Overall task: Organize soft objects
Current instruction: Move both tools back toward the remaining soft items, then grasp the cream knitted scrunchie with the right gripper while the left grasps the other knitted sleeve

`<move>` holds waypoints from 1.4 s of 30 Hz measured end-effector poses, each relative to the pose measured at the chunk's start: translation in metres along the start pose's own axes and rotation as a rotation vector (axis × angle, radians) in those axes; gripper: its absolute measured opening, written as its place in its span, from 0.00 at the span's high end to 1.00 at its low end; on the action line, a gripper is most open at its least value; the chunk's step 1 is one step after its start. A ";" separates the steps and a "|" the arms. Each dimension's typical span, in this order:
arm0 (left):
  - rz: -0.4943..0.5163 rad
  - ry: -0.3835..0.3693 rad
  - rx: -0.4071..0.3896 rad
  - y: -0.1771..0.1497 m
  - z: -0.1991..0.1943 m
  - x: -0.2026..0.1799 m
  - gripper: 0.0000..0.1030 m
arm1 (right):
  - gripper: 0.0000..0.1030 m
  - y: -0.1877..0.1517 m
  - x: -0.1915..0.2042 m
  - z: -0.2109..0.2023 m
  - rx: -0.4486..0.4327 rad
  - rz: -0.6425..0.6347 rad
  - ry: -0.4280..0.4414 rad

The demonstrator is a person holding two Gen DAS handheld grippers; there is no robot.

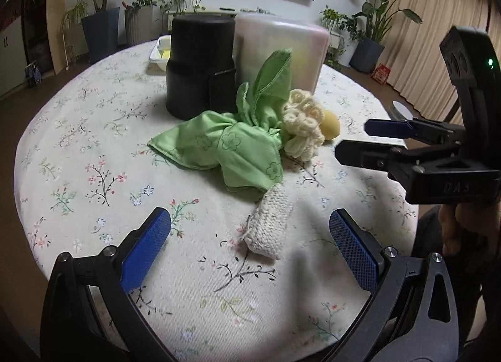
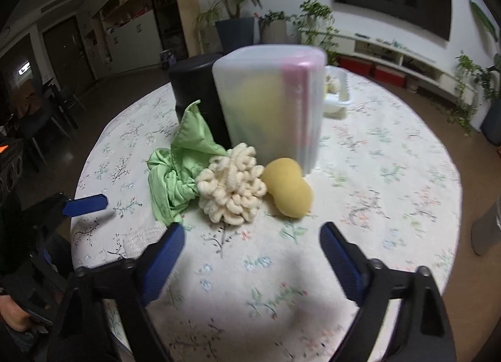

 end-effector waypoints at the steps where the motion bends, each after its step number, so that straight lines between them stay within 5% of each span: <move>1: 0.000 -0.006 0.001 0.000 0.002 0.000 0.00 | 0.21 0.002 0.003 0.005 0.012 -0.006 0.013; 9: 0.010 -0.008 0.044 -0.006 0.018 0.000 0.02 | 0.27 0.009 0.023 0.027 0.053 -0.062 0.051; 20: 0.049 0.016 0.048 -0.005 0.024 -0.005 0.23 | 0.56 0.001 0.021 0.057 0.114 -0.082 0.024; 24: 0.063 0.035 0.049 -0.004 0.024 -0.007 0.38 | 0.66 0.001 0.015 0.059 0.114 -0.060 0.017; 26: 0.069 0.033 0.046 -0.004 0.023 -0.008 0.57 | 0.76 0.001 0.013 0.059 0.108 -0.056 0.015; 27: 0.070 0.025 0.045 -0.004 0.022 -0.011 0.75 | 0.78 0.001 0.012 0.059 0.107 -0.057 0.013; 28: 0.067 0.008 0.042 -0.003 0.021 -0.013 0.78 | 0.80 0.001 0.011 0.058 0.104 -0.055 0.013; 42: -0.018 -0.003 0.031 -0.010 0.000 -0.003 0.79 | 0.82 -0.007 0.012 0.014 0.038 0.018 0.071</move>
Point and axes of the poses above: each gripper's, at about its wrist camera, not at the fingertips, and z roughly the way its jaws point, x to its left, y to its top, the point moved 10 cm from there along z, roughly the way its jaws point, and after that the axes turned 10 degrees about z, right-handed, at the moved point
